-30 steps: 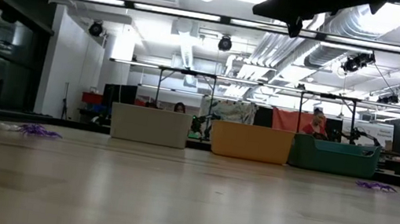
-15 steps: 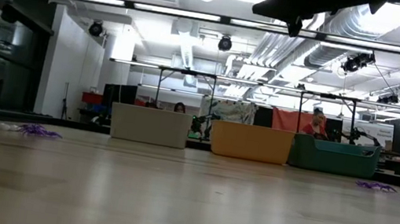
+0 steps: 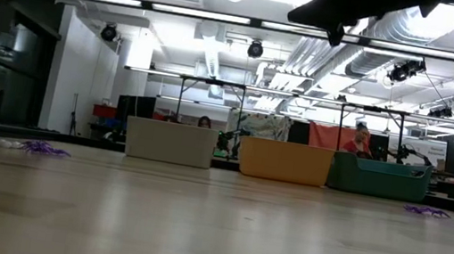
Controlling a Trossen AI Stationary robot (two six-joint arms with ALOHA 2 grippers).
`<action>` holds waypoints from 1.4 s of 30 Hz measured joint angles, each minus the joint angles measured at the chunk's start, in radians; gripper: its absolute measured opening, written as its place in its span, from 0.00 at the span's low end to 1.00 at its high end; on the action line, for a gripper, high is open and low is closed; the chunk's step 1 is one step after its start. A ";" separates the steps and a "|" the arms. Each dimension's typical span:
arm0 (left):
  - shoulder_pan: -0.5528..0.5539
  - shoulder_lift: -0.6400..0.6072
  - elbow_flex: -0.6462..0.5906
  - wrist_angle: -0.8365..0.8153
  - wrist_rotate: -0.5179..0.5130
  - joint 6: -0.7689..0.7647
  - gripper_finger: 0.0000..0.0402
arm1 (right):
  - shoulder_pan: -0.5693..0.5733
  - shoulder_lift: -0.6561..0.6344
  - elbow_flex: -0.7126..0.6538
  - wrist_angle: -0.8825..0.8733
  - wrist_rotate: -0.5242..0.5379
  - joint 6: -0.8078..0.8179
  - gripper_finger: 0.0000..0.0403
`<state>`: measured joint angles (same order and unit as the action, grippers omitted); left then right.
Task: Sort Halloween decoration
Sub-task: Put the white bone toy into the green bin
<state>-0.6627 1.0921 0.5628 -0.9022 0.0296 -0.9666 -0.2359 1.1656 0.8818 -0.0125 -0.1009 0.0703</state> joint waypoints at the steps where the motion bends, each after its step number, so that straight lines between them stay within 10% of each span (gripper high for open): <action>1: -0.001 0.014 -0.020 0.010 0.016 -0.053 0.48 | 0.000 0.000 0.000 -0.004 0.000 0.001 0.00; 11: -0.001 0.048 -0.102 0.118 -0.030 -0.352 0.48 | 0.000 0.000 0.000 -0.007 0.000 0.000 0.00; 30: -0.002 0.043 -0.163 0.158 -0.010 -0.429 0.47 | 0.000 0.000 0.000 -0.006 0.001 0.000 0.00; 42: -0.001 0.047 -0.167 0.155 0.008 -0.370 0.05 | 0.000 0.000 0.000 -0.006 0.001 0.000 0.00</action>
<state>-0.6632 1.1387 0.3954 -0.7471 0.0378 -1.3367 -0.2359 1.1656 0.8818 -0.0189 -0.0998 0.0700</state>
